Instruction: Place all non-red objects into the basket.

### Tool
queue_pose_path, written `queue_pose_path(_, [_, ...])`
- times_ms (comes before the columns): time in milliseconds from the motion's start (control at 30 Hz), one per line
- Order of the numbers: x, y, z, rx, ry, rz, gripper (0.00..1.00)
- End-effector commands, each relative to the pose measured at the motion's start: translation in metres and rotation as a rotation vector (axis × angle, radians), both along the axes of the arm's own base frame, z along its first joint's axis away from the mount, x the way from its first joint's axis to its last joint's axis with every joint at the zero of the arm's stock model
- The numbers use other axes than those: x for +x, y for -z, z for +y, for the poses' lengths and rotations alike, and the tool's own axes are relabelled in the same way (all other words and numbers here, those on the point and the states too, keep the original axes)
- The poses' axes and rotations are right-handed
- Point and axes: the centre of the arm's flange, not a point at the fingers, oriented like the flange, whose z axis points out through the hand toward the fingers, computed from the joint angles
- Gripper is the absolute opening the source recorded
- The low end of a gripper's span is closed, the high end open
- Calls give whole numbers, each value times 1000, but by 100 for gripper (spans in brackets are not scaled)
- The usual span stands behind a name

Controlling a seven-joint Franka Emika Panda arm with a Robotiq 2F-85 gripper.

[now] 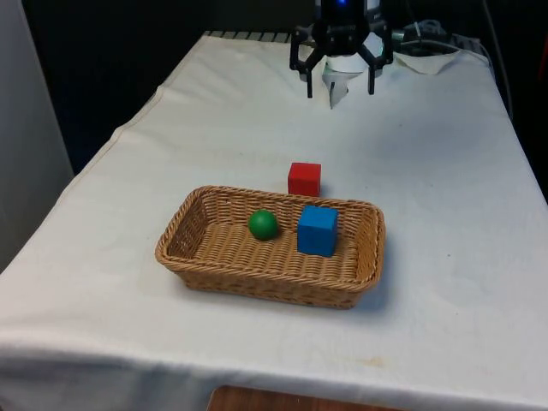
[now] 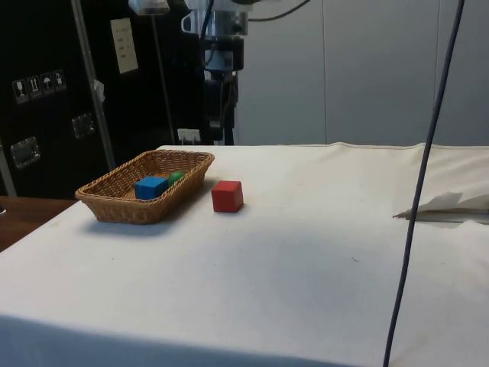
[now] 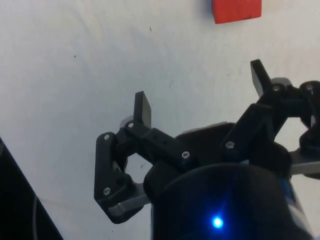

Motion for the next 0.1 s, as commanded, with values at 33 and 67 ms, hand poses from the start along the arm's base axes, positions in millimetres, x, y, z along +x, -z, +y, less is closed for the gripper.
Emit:
queue_pose_path(33, [1, 1, 0, -1, 17, -3, 100])
queue_pose_path(67, [0, 1, 0, 0, 11, -1, 100])
